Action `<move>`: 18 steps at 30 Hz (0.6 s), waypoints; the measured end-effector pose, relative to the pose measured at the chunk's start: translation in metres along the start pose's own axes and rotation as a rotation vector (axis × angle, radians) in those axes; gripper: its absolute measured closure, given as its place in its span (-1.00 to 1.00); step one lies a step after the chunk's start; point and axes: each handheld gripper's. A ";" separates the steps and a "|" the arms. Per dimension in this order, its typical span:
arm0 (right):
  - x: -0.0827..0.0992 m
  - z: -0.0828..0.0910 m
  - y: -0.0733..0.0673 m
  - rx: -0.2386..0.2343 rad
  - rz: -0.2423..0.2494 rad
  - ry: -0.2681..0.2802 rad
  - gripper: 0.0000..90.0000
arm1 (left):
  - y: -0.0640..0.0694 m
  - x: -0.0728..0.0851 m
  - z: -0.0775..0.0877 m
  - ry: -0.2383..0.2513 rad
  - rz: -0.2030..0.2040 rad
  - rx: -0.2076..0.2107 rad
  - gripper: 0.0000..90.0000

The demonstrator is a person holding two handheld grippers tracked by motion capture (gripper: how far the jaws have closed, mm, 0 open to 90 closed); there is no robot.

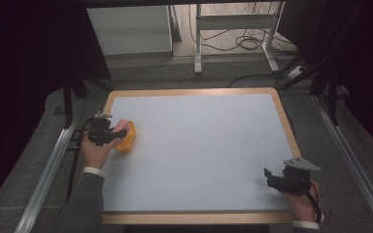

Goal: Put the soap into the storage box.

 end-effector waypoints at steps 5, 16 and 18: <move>0.000 0.000 0.000 -0.001 0.000 -0.001 -0.77 | -0.001 0.004 -0.008 -0.018 0.004 -0.009 0.34; 0.001 -0.001 -0.001 -0.002 0.007 -0.004 -0.77 | -0.001 0.010 -0.015 -0.013 0.013 -0.003 0.32; 0.000 -0.001 -0.001 -0.001 0.005 -0.003 -0.77 | 0.000 0.009 -0.011 0.003 0.013 0.002 0.23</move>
Point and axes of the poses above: each handheld gripper's, and its own axes: z roughly backward along the jaws, x roughly out of its underside, y roughly to its right, and after that the axes turned 3 degrees about z, right-handed
